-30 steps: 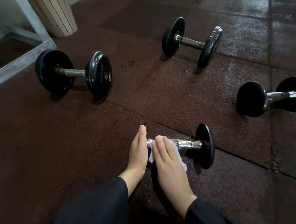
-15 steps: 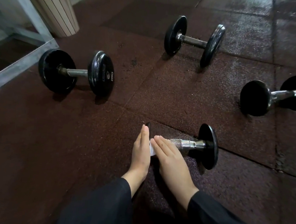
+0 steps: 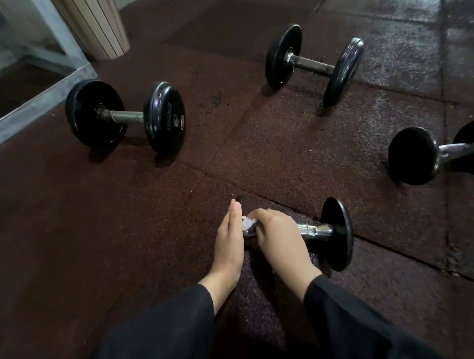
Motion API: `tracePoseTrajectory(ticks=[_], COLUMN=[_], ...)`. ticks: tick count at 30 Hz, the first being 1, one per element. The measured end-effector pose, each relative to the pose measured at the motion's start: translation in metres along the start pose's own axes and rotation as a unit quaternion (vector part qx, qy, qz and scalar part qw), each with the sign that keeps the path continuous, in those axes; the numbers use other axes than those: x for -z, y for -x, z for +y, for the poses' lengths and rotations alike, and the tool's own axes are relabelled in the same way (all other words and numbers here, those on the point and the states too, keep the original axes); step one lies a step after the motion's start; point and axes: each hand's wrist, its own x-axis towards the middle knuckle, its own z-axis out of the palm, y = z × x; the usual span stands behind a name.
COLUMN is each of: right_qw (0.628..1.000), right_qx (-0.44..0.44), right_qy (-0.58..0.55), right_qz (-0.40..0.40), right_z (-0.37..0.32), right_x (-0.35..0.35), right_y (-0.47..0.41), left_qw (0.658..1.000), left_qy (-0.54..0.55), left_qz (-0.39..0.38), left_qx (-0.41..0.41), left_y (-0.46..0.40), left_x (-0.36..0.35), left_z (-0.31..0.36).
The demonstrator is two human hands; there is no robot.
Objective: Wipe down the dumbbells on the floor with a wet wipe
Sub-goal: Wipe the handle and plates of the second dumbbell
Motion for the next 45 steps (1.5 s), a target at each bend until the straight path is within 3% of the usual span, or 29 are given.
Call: tracePoseTrajectory(ticks=[6, 8, 13, 16, 20, 25, 28, 34, 41, 43, 45], right_qw=[0.994, 0.997, 0.994, 0.994, 0.992, 0.995, 0.996, 0.976, 0.974, 0.961, 0.96], right_qx=[-0.075, -0.042, 0.08, 0.092, 0.123, 0.043, 0.021, 0.082, -0.028, -0.002, -0.006], right_qy=[-0.01, -0.005, 0.033, -0.019, 0.04, 0.051, 0.081, 0.198, 0.224, 0.272, 0.277], right_qz=[-0.081, -0.067, 0.065, 0.058, -0.003, 0.069, 0.043, 0.031, 0.016, -0.043, -0.043], right_z=[-0.005, 0.0, 0.013, 0.015, 0.016, 0.025, 0.005, 0.003, 0.02, 0.015, 0.009], right_x=[0.003, 0.002, -0.025, -0.038, -0.037, -0.016, -0.009, -0.014, 0.013, 0.021, 0.019], right_y=[-0.02, -0.013, 0.032, 0.048, 0.05, 0.044, 0.025, 0.023, 0.031, 0.024, 0.024], left_qw=[1.0, 1.0, 1.0, 0.999, 1.0, 1.0, 1.0, 1.0, 1.0, 1.0, 1.0], left_qy=[0.006, 0.0, 0.014, 0.03, 0.022, -0.008, -0.008, -0.008, -0.012, -0.007, -0.005], left_qz=[0.009, 0.007, 0.002, 0.003, 0.004, 0.002, 0.004, 0.001, 0.003, 0.006, 0.011], left_qx=[-0.008, -0.012, 0.006, 0.01, 0.007, -0.001, -0.003, 0.003, -0.007, -0.007, -0.007], left_y=[0.001, 0.003, 0.004, 0.002, 0.003, 0.001, -0.001, -0.001, -0.001, 0.0, 0.0], left_x=[-0.001, 0.0, 0.0, -0.001, -0.003, -0.001, -0.002, -0.001, -0.001, -0.002, -0.004], left_z=[0.003, 0.003, 0.005, 0.004, 0.003, 0.002, 0.0, -0.001, 0.001, 0.002, 0.004])
